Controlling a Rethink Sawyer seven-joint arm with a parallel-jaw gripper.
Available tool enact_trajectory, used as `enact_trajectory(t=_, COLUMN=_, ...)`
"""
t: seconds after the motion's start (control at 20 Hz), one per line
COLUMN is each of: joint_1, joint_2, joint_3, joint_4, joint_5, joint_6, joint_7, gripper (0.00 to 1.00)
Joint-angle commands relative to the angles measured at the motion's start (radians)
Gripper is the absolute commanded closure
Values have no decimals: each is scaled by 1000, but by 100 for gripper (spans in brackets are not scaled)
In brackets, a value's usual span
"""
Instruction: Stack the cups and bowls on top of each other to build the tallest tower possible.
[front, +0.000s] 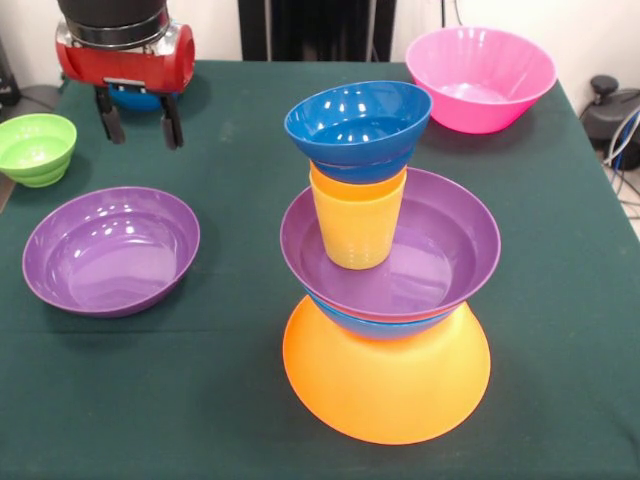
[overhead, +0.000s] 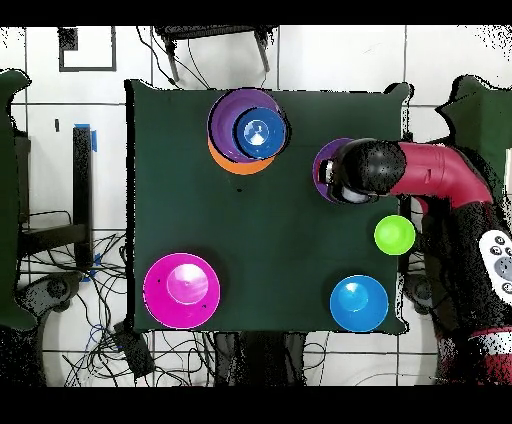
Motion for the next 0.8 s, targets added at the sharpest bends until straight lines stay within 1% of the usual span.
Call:
enact_trajectory(t=0.05, joint_1=-30, joint_2=-47, joint_3=6, joint_4=154, joint_5=-67, joint_6=-321, joint_7=-6, gripper=0)
enact_trajectory(t=0.2, joint_1=-28, joint_2=-29, joint_3=-28, joint_4=181, joint_5=-93, joint_6=-373, joint_7=27, gripper=0)
enact_trajectory(t=0.35, joint_1=-39, joint_2=-15, joint_3=-63, joint_4=198, joint_5=-106, joint_6=-406, joint_7=26, gripper=0)
enact_trajectory(t=0.65, joint_1=-72, joint_2=36, joint_3=-111, joint_4=222, joint_5=-117, joint_6=-484, joint_7=2, gripper=0)
enact_trajectory(t=0.8, joint_1=-96, joint_2=73, joint_3=-121, joint_4=222, joint_5=-129, joint_6=-522, joint_7=-20, gripper=0)
